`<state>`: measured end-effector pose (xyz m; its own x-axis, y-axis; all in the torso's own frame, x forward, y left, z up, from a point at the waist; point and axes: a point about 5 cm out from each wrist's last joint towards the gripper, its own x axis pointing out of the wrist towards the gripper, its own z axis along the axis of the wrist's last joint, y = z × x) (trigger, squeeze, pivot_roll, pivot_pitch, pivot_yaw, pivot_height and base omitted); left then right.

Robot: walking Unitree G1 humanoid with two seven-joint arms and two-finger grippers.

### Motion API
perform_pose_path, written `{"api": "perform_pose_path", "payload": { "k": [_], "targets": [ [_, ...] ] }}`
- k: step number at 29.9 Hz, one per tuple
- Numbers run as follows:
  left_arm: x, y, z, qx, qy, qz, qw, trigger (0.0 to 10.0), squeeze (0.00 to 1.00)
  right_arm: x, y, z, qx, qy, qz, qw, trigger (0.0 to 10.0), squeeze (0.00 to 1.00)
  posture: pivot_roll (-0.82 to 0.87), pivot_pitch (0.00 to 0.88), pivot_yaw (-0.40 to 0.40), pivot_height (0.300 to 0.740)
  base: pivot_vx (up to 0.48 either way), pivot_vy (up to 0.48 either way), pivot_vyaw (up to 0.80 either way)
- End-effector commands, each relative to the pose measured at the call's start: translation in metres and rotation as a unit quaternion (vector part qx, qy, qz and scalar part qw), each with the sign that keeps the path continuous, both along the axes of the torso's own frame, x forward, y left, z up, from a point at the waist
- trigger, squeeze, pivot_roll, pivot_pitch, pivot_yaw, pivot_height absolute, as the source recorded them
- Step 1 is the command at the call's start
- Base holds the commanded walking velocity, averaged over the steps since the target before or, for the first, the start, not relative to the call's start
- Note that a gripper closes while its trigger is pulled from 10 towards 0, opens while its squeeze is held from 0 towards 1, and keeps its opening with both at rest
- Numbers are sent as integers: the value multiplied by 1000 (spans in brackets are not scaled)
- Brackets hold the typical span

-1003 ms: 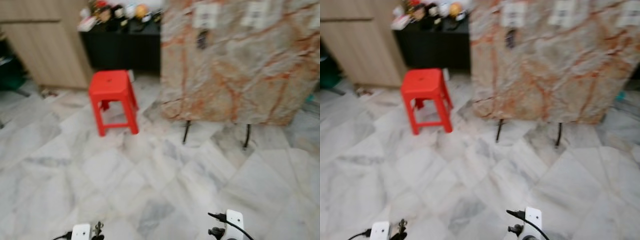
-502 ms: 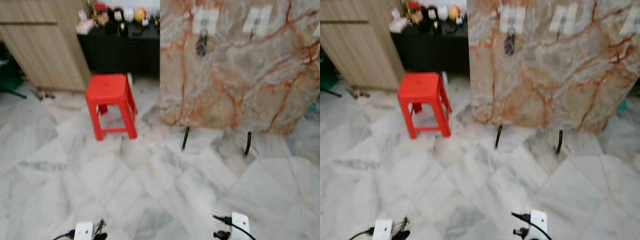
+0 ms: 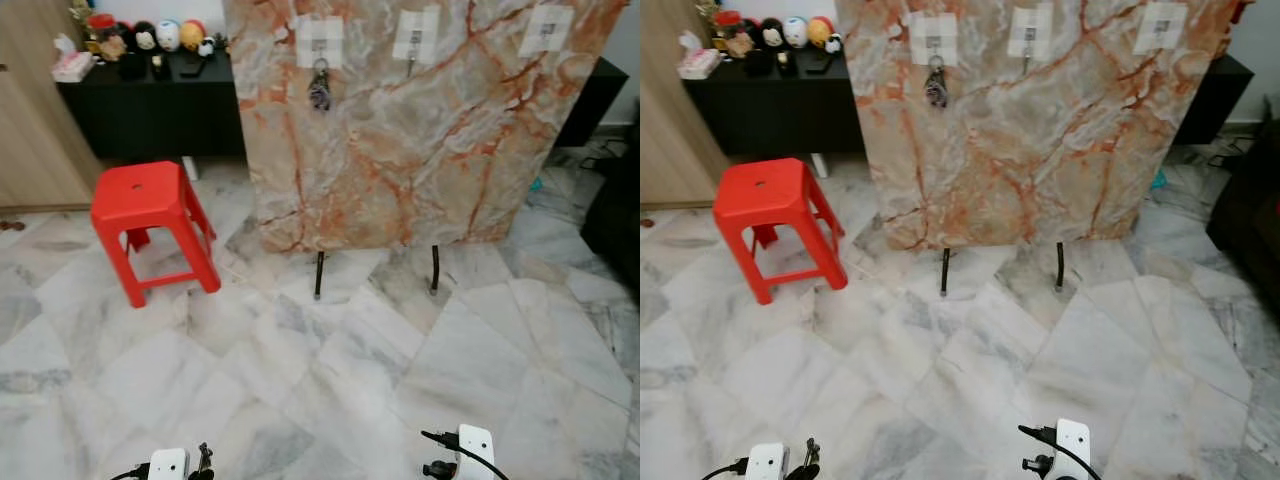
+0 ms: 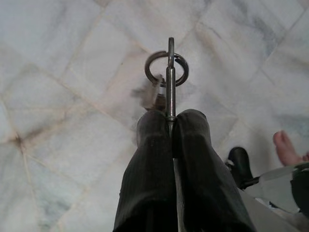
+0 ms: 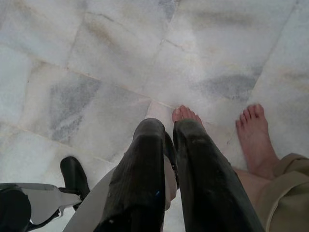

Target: Hang keys on a hook

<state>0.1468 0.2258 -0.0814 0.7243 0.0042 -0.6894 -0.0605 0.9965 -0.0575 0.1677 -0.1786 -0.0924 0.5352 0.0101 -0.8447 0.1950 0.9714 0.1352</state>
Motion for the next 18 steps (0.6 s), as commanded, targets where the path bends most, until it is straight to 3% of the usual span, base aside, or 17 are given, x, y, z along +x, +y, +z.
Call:
{"api": "perform_pose_path", "payload": {
  "k": [1,3,11,12,13,14,15,18],
  "targets": [
    [-4,3,-1,14,11,-10,1000,10000,0,-3,0,-1,2,7,-3,1000,10000,0,-52,69,-1,740,0,-472,-756],
    [-5,3,-1,11,11,-7,1000,10000,0,-3,0,-2,3,7,-4,1000,10000,0,-60,74,3,740,0,-480,-763],
    [-5,2,-1,10,11,-17,1000,10000,0,-5,-2,-2,-2,11,-5,1000,10000,0,-49,78,0,740,0,0,-758],
    [0,1,0,10,7,-16,1000,10000,0,-4,-2,-2,-2,10,-4,1000,10000,0,-52,79,4,740,0,0,-756],
    [39,-10,13,11,-22,-29,999,10000,0,-2,-1,-1,0,6,-5,1000,10000,0,-55,79,6,740,0,0,-756],
    [39,-10,13,11,-22,-29,999,10000,0,-2,-1,-1,0,6,-5,1000,10000,0,-55,79,6,740,0,0,-756],
    [60,-15,22,13,-38,-40,998,10000,0,-1,-1,0,1,3,-6,1000,10000,0,-56,78,7,740,0,0,-756],
    [68,-17,27,15,-53,-53,997,10000,0,3,0,1,4,-4,-7,1000,10000,0,-54,77,7,740,0,0,-756]
  ]
}}
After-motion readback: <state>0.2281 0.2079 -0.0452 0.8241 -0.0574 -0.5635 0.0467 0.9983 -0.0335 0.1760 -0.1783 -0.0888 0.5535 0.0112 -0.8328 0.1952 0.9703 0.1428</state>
